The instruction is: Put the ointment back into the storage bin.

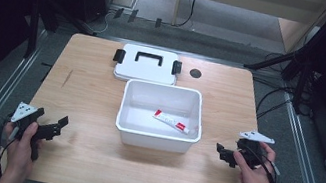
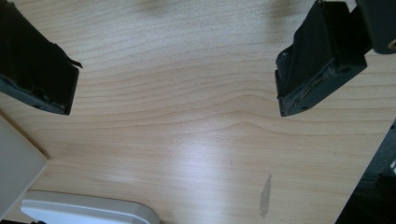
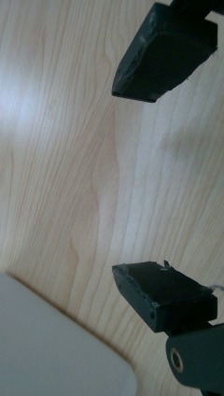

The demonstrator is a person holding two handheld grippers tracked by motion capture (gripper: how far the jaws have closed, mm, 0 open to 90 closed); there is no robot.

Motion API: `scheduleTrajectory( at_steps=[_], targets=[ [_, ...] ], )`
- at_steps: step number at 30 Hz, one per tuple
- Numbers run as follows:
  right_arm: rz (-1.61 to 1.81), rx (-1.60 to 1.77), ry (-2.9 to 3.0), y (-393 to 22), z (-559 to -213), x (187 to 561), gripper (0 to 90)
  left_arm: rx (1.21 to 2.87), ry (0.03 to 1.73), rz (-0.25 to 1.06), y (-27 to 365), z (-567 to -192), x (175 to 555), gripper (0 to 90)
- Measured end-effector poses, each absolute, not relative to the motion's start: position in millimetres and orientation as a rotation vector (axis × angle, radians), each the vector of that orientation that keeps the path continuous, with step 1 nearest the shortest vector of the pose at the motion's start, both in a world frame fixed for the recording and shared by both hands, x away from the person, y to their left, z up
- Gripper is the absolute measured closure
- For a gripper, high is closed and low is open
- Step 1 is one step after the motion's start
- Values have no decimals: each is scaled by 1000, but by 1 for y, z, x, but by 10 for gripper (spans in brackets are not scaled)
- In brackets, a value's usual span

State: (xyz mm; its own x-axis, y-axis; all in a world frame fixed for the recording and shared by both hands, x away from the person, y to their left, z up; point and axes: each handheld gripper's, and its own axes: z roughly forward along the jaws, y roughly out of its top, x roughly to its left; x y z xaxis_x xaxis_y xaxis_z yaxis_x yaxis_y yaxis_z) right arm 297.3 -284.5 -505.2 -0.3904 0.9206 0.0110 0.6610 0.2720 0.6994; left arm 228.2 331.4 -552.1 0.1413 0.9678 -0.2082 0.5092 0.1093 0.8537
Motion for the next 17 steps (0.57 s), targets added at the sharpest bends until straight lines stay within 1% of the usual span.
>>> scheduleTrajectory(
  at_steps=[11, 17],
  targets=[
    [1088, 1399, 2065, -314, -524, 261, 123, 1531, 1493, 656, 331, -552, 228, 3],
    [1128, 1406, 2043, -319, -529, 254, 122, 1517, 1504, 655, 332, -552, 228, 3]
  ],
)
